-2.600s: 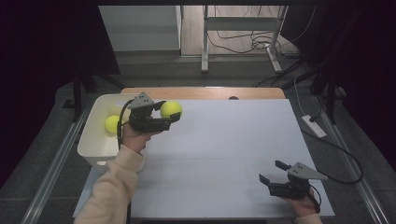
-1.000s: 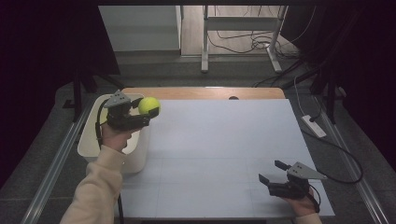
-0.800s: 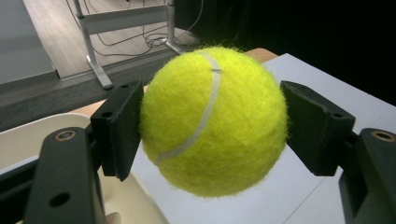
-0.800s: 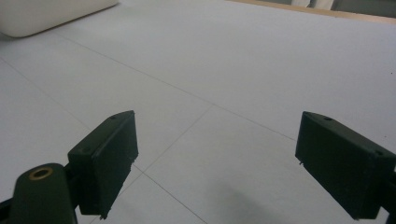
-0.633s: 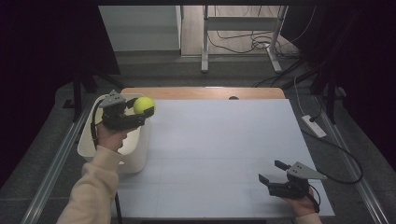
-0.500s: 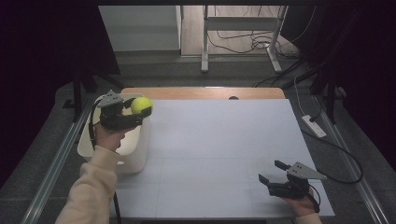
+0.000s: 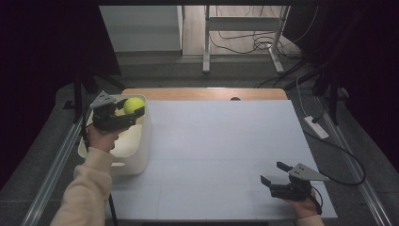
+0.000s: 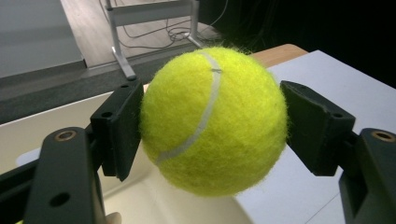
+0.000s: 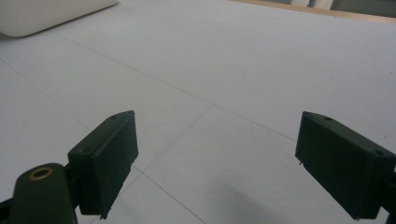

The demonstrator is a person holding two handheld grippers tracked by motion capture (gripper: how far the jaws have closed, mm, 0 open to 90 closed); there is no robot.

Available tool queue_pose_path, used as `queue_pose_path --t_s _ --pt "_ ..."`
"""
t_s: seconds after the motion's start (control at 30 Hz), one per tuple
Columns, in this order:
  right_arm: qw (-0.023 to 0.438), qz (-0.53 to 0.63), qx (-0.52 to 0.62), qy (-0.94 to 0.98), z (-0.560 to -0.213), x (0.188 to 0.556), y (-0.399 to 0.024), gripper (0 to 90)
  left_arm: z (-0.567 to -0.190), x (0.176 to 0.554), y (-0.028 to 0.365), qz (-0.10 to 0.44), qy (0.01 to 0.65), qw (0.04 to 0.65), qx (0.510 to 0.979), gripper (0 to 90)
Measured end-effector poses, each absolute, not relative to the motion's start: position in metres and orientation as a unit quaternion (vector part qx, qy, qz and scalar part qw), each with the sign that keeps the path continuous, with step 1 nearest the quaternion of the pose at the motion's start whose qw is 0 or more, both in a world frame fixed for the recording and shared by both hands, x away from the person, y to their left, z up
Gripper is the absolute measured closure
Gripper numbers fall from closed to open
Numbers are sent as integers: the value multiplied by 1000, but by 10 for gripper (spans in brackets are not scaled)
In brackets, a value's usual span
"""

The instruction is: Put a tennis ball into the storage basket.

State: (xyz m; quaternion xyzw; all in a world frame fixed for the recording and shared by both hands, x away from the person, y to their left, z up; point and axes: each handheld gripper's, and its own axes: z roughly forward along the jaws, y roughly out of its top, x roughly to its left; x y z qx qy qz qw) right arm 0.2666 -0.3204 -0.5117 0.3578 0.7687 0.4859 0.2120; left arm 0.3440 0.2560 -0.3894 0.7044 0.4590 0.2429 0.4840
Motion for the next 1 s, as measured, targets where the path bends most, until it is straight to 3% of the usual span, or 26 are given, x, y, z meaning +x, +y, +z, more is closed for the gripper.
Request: queue_pose_path --t_s 1.0 --pt "212 485 356 770 -512 268 -320 130 -397 339 300 264 509 423 702 266"
